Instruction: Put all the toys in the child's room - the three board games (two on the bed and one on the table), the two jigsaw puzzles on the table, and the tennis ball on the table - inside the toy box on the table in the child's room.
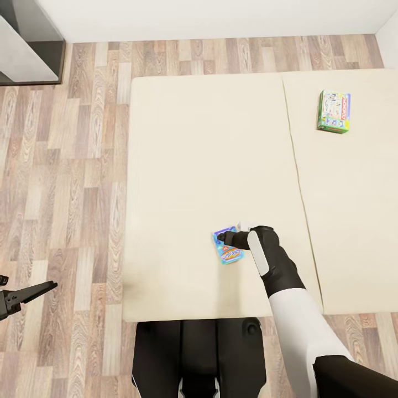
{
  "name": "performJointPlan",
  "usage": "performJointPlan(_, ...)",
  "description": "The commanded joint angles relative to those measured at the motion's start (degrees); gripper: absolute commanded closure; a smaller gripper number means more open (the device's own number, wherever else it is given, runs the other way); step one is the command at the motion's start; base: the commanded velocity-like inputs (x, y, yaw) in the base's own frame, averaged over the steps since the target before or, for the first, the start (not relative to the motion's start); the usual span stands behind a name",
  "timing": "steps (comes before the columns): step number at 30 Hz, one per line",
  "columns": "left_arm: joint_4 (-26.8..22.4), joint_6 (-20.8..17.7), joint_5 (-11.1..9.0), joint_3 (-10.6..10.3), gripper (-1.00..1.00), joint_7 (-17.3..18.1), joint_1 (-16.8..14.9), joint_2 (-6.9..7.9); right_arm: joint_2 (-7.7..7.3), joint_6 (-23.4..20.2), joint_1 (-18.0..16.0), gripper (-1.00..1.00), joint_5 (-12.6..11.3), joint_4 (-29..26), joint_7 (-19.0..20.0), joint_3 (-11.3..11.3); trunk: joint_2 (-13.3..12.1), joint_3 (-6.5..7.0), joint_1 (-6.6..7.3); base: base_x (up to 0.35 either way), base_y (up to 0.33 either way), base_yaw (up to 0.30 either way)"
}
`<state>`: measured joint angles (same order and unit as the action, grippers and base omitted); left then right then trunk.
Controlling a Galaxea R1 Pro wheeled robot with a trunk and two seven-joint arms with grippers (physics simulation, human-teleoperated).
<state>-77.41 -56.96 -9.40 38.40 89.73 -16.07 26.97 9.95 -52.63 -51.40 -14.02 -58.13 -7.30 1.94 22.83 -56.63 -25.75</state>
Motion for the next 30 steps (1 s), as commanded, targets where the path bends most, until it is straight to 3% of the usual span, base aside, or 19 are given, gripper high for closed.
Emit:
performJointPlan(1, 0.0, -0.61, 0.08, 0.01, -1.0, 0.27, -0.01, 0.01, 0.05, -0.19, -0.02, -1.0, -0.66, -0.05, -0.53, 0.11, 0.09, -0.06, -0.04, 0.0, 0.051, 0.0)
performJointPlan(30, -0.02, -0.61, 0.08, 0.01, -1.0, 0.27, -0.01, 0.01, 0.05, -0.19, -0.02, -1.0, -0.73, -0.11, -0.53, 0.11, 0.09, -0.06, -0.04, 0.0, 0.039, 0.0)
